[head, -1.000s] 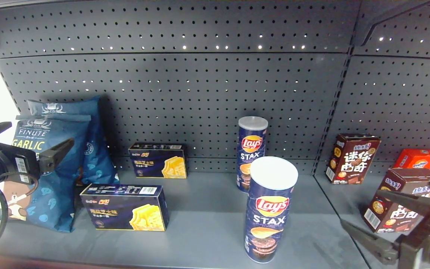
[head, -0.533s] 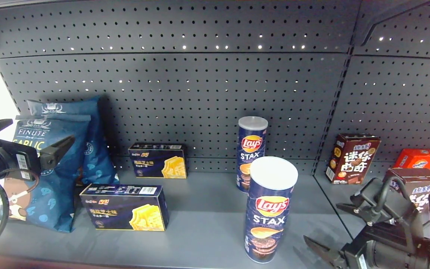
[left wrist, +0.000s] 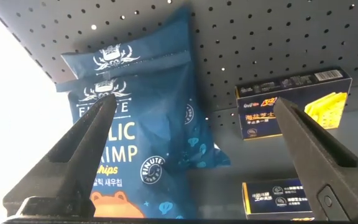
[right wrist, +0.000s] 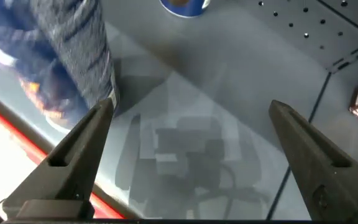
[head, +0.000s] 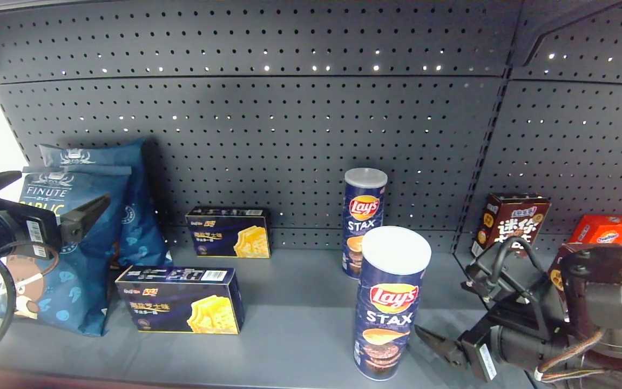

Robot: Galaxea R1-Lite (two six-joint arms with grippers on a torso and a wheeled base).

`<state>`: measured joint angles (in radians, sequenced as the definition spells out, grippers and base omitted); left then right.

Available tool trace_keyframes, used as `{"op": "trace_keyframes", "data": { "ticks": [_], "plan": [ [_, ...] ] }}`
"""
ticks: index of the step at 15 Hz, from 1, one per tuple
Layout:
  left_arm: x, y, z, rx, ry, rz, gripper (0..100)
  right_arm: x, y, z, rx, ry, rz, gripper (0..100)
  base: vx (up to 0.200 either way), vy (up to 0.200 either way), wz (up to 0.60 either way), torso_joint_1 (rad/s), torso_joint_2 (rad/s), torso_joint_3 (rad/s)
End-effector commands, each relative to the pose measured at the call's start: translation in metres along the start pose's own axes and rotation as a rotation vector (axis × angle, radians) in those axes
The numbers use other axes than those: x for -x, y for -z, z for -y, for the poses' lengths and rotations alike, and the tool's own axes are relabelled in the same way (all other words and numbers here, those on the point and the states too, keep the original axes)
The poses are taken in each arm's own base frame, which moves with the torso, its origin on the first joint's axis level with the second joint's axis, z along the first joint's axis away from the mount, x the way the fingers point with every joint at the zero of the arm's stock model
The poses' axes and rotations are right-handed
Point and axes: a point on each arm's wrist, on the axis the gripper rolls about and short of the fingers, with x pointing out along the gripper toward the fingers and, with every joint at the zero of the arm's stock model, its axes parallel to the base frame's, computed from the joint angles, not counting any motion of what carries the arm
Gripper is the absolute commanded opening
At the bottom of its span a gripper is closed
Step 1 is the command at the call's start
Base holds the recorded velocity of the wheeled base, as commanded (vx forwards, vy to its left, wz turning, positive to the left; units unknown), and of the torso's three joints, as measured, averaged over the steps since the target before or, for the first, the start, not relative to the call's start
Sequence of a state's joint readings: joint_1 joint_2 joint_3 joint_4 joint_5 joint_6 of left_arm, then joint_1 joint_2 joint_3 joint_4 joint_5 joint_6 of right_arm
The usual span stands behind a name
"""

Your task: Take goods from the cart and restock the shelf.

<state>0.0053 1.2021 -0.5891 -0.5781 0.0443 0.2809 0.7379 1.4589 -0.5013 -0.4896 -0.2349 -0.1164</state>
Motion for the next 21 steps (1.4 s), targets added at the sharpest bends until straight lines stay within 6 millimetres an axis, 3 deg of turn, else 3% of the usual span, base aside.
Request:
{"op": "trace_keyframes", "data": {
  "ticks": [1, 19, 21],
  "plan": [
    [-0.002, 0.0014, 0.0003, 0.0, 0.001, -0.008, 100, -0.0082, -0.0039, -0.0033, 0.005, -0.008, -0.006, 100, 0.0, 0.0, 0.0, 0.0, 0.0, 0.0],
    [-0.0008, 0.0043, 0.0011, -0.001, 0.004, -0.017, 100, -0.0116, -0.0016, -0.0081, 0.017, -0.023, -0.02, 100, 0.0, 0.0, 0.0, 0.0, 0.0, 0.0],
    [-0.0005, 0.0041, 0.0008, 0.0, 0.002, -0.016, 100, -0.0031, -0.0009, -0.0049, 0.009, -0.016, -0.004, 100, 0.0, 0.0, 0.0, 0.0, 0.0, 0.0]
  ]
}}
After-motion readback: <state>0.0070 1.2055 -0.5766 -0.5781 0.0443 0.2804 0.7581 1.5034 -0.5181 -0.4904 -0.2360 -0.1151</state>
